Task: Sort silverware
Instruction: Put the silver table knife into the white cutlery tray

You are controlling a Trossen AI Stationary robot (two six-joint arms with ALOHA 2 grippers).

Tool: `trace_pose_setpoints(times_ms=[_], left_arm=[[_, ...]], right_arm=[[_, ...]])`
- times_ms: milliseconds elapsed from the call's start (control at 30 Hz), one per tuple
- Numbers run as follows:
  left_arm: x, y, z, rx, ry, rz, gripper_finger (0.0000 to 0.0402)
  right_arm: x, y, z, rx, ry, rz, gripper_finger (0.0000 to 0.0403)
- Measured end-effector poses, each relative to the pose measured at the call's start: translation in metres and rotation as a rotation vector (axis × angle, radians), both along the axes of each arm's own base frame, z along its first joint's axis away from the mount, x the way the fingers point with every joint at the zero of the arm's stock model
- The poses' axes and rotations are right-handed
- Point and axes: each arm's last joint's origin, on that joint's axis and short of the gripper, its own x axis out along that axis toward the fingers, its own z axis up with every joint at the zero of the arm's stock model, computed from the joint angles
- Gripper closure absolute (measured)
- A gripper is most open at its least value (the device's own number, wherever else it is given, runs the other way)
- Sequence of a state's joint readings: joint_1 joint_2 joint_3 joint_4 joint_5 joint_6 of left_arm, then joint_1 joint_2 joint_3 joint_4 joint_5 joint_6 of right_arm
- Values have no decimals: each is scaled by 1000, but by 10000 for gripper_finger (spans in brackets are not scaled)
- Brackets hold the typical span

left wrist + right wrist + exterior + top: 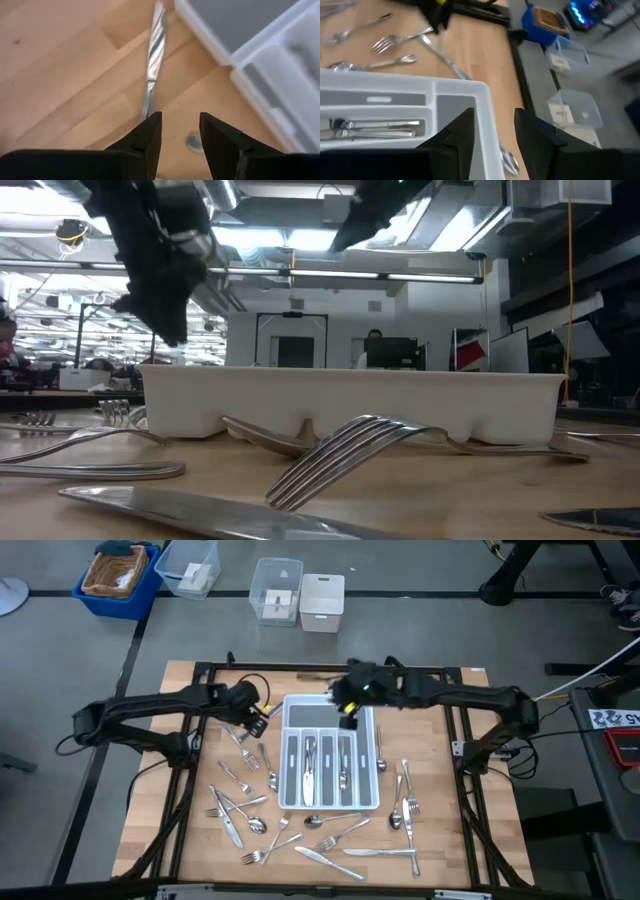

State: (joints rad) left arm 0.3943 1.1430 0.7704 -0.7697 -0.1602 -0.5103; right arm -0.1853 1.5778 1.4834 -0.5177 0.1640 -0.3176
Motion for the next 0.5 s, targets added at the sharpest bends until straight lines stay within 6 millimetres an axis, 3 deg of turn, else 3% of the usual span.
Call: trace_pose_setpoints(times_ms=[233, 500], left_arm=[[14, 15, -33, -49, 164, -29, 279], [28, 38, -62, -51, 208, -37, 279]], right_arm=[[-52, -14, 38, 175, -104, -209, 263], [-108, -17, 66, 285, -191, -361, 263]])
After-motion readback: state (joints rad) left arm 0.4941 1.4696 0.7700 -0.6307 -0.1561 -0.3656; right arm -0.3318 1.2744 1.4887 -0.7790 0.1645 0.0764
